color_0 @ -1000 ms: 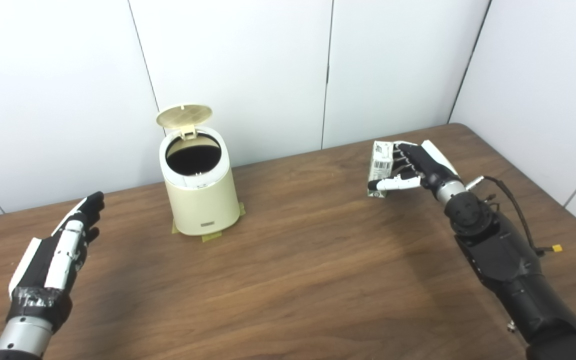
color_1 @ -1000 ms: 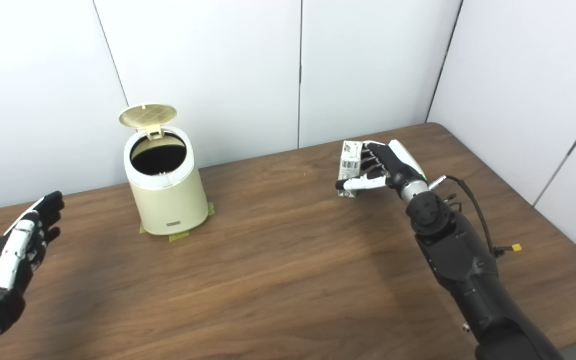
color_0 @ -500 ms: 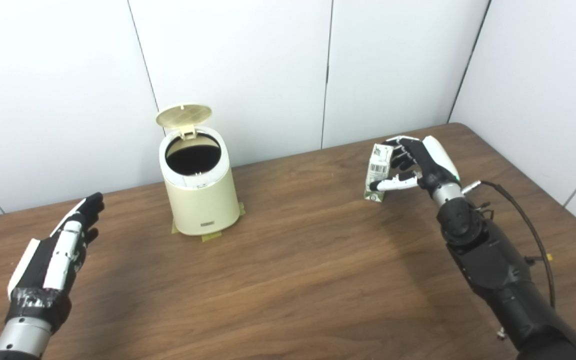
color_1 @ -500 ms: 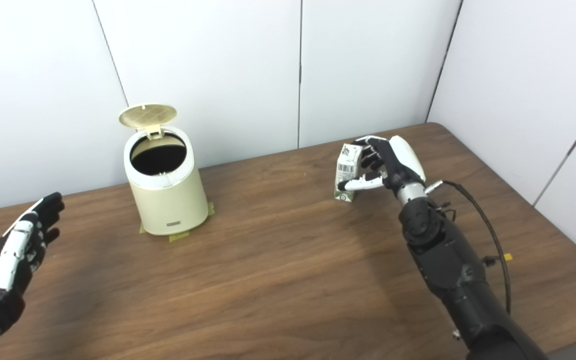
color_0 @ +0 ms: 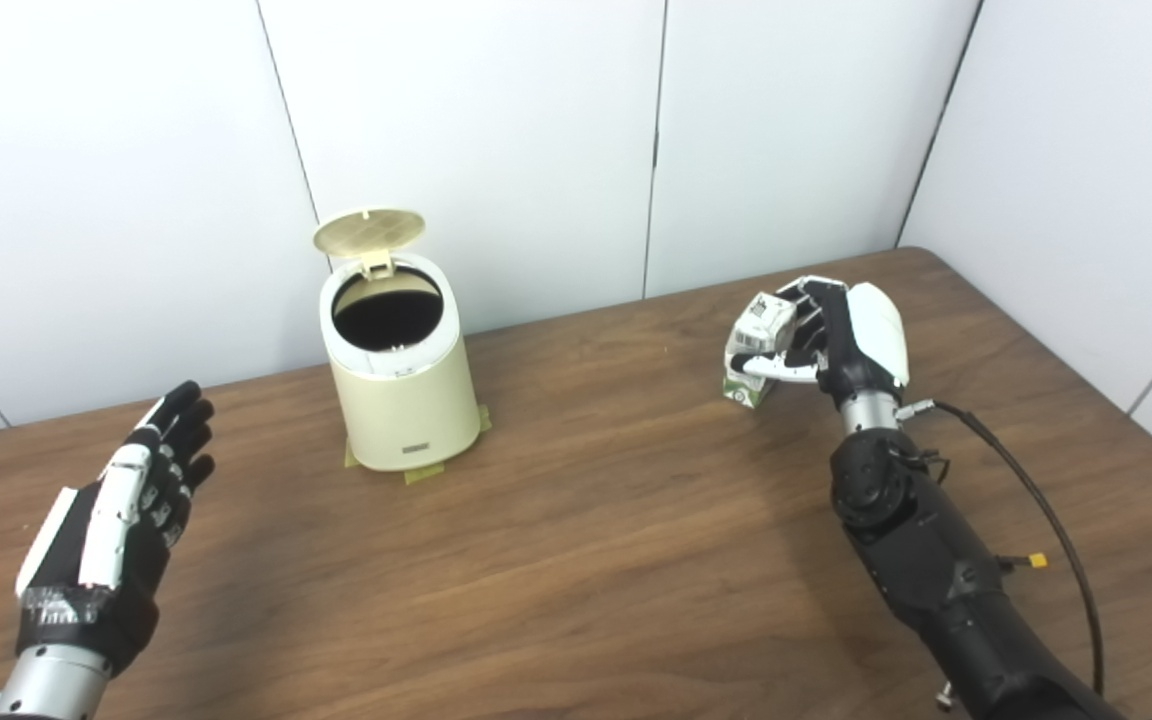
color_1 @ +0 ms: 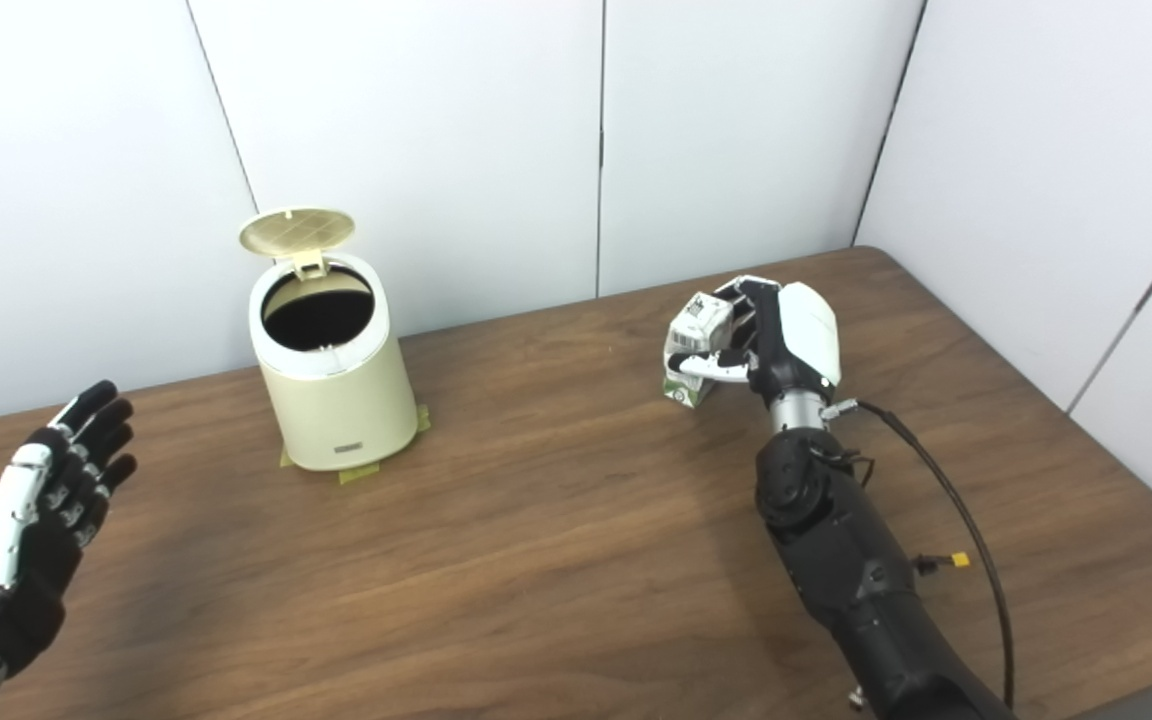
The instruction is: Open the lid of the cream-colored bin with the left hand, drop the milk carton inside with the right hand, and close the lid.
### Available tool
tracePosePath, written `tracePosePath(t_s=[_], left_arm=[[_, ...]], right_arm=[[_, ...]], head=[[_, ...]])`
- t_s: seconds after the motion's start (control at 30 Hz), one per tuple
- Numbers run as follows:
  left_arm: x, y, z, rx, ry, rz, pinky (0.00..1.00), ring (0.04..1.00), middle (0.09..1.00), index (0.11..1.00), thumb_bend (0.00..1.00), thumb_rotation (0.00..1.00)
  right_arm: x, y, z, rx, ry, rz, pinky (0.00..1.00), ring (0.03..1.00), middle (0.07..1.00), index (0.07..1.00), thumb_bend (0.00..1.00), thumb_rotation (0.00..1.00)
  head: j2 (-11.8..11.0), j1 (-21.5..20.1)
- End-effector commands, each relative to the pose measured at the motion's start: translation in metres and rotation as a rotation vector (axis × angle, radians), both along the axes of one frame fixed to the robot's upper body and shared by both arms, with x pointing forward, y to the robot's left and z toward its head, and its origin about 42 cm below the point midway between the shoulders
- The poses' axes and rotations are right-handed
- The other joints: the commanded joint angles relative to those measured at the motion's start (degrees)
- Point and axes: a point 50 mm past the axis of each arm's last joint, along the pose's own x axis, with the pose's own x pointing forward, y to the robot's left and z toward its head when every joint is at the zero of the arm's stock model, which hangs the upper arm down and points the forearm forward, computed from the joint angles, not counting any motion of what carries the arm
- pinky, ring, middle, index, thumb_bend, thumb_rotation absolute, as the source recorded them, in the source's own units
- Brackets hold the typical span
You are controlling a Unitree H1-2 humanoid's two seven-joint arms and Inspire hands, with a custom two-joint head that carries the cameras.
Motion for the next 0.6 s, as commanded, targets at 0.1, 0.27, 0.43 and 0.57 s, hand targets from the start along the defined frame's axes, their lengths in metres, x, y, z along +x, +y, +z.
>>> tracePosePath(t_s=[0.1,0.27,0.43,0.57], left_arm=[[0.0,0.0,0.019,0.003,-0.07,-0.001,1.0,0.99,0.956,0.951,0.19,1.0],[-0.002,0.001,0.019,-0.018,-0.07,0.012,1.0,0.988,0.952,0.948,0.18,0.95],[-0.005,0.0,0.019,-0.002,-0.072,0.022,1.0,0.994,0.956,0.952,0.19,0.97],[-0.008,-0.001,0.018,0.003,-0.073,0.039,1.0,0.995,0.95,0.948,0.19,0.97]], right_arm=[[0.008,0.003,0.028,-0.019,-0.122,0.005,0.33,0.386,0.44,0.484,0.51,0.15],[-0.001,0.012,0.048,0.005,-0.172,0.015,0.29,0.353,0.434,0.524,0.52,0.03],[-0.012,0.026,0.074,-0.026,-0.219,0.076,0.27,0.338,0.439,0.525,0.52,0.0],[-0.017,0.037,0.093,-0.043,-0.274,0.116,0.28,0.341,0.434,0.527,0.52,0.0]], head=[[0.07,0.17],[0.09,0.25],[0.11,0.6],[0.05,0.78]])
